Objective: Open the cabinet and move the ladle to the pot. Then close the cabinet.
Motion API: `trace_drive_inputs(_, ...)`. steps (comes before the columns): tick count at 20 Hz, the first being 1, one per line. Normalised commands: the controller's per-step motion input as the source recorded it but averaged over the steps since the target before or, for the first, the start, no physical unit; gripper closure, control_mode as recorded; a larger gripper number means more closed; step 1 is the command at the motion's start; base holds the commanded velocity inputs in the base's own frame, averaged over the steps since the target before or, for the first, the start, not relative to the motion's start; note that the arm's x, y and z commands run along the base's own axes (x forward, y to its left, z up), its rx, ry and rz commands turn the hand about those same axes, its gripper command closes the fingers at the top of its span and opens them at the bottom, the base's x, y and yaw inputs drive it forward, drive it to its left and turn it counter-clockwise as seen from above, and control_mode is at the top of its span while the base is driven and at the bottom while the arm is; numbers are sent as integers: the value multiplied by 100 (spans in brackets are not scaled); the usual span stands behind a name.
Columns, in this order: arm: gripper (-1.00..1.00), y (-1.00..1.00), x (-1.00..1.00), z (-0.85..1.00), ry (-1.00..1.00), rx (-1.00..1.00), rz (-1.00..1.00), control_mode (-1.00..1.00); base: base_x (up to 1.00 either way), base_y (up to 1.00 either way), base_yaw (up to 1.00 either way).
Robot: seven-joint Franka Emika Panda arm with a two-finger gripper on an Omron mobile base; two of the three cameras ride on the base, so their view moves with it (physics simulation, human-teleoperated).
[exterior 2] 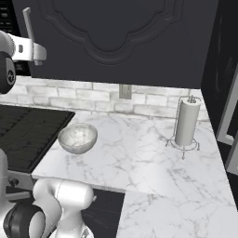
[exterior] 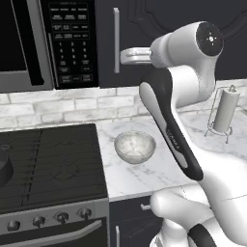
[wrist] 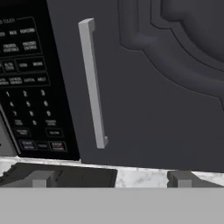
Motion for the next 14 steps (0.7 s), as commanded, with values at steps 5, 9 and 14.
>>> trace_drive_inputs(5, -100, 12, 11, 1, 1, 0, 0, -100, 0, 0, 0)
trace_drive_inputs(9, -100, 12, 15, 1, 0, -2, 0, -100, 0, 0, 0)
trace_drive_inputs(14, -100, 16, 18, 0, 0, -2, 0, -100, 0, 0, 0)
